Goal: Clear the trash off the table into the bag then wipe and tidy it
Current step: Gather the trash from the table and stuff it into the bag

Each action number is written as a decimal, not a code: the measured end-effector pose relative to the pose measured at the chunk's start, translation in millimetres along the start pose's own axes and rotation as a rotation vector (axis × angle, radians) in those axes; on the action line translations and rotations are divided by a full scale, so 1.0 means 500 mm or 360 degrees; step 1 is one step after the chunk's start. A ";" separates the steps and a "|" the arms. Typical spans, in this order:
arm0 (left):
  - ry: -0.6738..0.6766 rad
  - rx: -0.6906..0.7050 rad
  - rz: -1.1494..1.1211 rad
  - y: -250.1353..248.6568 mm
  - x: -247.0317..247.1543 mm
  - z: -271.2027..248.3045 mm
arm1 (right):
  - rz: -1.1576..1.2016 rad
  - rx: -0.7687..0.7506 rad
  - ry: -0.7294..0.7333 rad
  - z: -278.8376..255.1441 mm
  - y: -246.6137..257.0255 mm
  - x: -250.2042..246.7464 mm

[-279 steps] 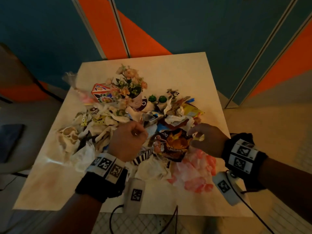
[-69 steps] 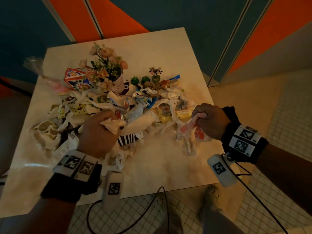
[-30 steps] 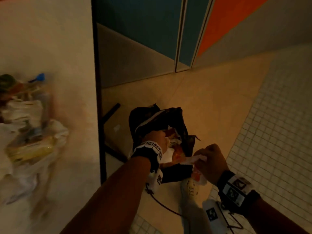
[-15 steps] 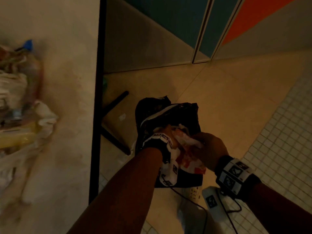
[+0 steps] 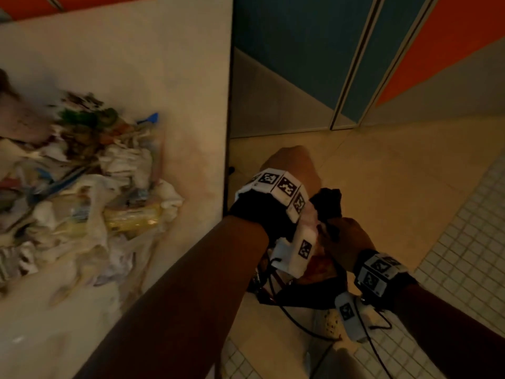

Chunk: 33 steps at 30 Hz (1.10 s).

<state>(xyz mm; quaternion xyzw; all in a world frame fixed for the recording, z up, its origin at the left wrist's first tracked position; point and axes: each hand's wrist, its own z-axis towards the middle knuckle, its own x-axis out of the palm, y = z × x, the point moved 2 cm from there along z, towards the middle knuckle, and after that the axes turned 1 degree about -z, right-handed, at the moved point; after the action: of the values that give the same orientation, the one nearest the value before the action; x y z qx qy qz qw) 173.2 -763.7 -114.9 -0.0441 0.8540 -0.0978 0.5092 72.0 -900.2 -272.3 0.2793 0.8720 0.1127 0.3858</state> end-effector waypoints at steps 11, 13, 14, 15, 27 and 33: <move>-0.0414 0.0231 -0.0372 0.300 -0.253 -0.210 | 0.0128 -0.0488 -0.0382 -0.197 0.309 -0.147; -0.0461 0.0148 -0.0325 0.395 -0.276 -0.238 | 0.0099 -0.0599 -0.0421 -0.215 0.387 -0.150; -0.0497 0.0119 -0.0285 0.442 -0.285 -0.250 | 0.0072 -0.0652 -0.0447 -0.224 0.429 -0.151; -0.0545 0.0111 -0.0256 0.485 -0.293 -0.260 | 0.0060 -0.0701 -0.0476 -0.231 0.470 -0.150; -0.0165 0.0160 0.0080 0.726 -0.251 -0.290 | -0.0150 -0.0495 -0.0251 -0.268 0.734 0.013; -0.0160 -0.0030 -0.0030 0.729 -0.238 -0.256 | -0.0475 -0.0526 -0.0127 -0.259 0.767 0.060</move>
<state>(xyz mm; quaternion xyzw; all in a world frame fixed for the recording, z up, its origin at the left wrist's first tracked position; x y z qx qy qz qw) 126.2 -371.4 -30.5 -0.0618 0.8277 -0.0920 0.5501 113.6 -566.8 -44.8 0.0844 0.8574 0.1848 0.4729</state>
